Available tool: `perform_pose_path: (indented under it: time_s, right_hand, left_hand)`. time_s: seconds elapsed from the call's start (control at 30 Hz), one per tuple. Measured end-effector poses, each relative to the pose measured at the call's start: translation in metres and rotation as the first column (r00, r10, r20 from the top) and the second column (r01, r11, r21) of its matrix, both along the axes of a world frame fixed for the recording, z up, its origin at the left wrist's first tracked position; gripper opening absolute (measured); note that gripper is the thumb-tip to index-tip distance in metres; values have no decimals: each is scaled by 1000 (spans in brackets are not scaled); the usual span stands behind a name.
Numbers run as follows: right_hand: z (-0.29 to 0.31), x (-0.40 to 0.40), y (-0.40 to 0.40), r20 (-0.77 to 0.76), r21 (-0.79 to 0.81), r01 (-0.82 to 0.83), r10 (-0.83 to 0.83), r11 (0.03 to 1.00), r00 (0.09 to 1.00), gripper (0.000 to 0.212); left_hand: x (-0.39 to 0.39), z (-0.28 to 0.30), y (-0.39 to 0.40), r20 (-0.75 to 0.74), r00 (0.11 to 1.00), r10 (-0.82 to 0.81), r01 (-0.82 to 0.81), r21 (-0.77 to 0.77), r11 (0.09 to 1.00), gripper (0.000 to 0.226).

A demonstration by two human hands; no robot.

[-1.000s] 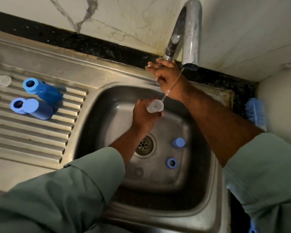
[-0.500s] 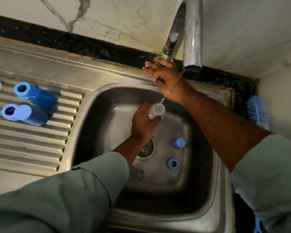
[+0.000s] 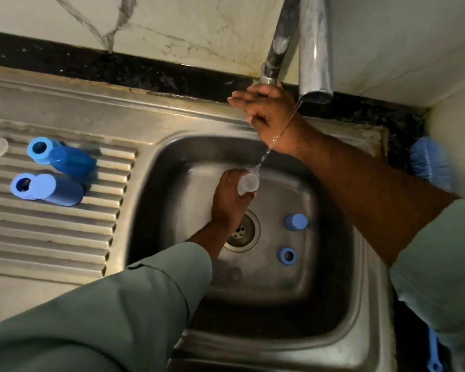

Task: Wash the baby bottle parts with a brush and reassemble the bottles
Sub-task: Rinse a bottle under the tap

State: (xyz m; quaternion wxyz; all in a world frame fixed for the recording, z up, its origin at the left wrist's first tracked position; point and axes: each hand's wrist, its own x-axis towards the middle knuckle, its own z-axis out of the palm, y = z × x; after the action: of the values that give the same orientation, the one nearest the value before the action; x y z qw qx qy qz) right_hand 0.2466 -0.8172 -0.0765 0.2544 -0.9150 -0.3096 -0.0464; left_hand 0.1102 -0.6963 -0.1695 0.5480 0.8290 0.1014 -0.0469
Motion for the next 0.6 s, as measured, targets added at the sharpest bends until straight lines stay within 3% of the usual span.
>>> perform_pose_path:
  time_s: [0.37,0.6]
  right_hand:
    - [3,0,1,40,41,-22,21,999,999,52]
    - [-2,1,3,19,31,4,-5,1000,1000,53]
  left_hand:
    - [8,-8,-5,-68,997,19,-24,-68,997,48]
    - [10,-3,-2,-57,998,1,-2,-4,1000,50]
